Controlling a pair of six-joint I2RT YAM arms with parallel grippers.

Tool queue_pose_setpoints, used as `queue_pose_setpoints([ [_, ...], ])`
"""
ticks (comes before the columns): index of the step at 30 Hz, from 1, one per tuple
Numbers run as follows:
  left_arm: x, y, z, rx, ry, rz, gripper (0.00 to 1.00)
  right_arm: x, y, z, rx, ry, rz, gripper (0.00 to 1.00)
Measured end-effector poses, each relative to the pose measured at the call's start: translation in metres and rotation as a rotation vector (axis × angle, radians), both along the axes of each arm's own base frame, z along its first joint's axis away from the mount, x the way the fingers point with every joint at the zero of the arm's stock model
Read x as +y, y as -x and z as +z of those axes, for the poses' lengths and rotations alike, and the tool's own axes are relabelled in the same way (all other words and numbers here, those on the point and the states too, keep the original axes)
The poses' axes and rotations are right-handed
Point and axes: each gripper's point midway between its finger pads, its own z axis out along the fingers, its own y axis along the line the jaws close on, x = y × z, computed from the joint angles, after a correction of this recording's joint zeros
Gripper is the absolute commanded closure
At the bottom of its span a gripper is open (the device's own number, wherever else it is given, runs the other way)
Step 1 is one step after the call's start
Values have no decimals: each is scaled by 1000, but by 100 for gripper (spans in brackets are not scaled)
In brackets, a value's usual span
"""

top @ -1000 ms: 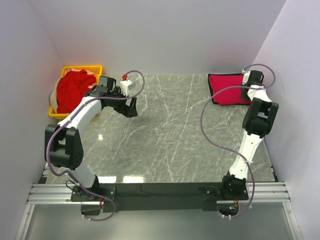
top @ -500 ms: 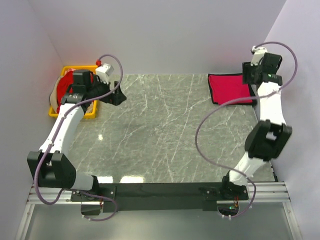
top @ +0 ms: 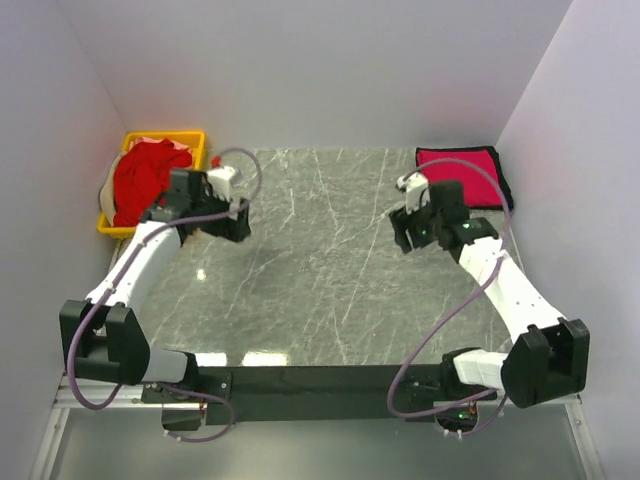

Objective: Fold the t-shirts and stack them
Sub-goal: Neatly place the folded tshirt to the corner

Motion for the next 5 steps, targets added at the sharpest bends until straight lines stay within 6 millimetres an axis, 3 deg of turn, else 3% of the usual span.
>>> queue_pose_setpoints([
  [2,-5,17,-27,44,-63,-27,1,5,15,-23,68,6,8,29],
  [5,-14,40,-58,87,-141,-71,0,6,26,-41,108,33,5,27],
])
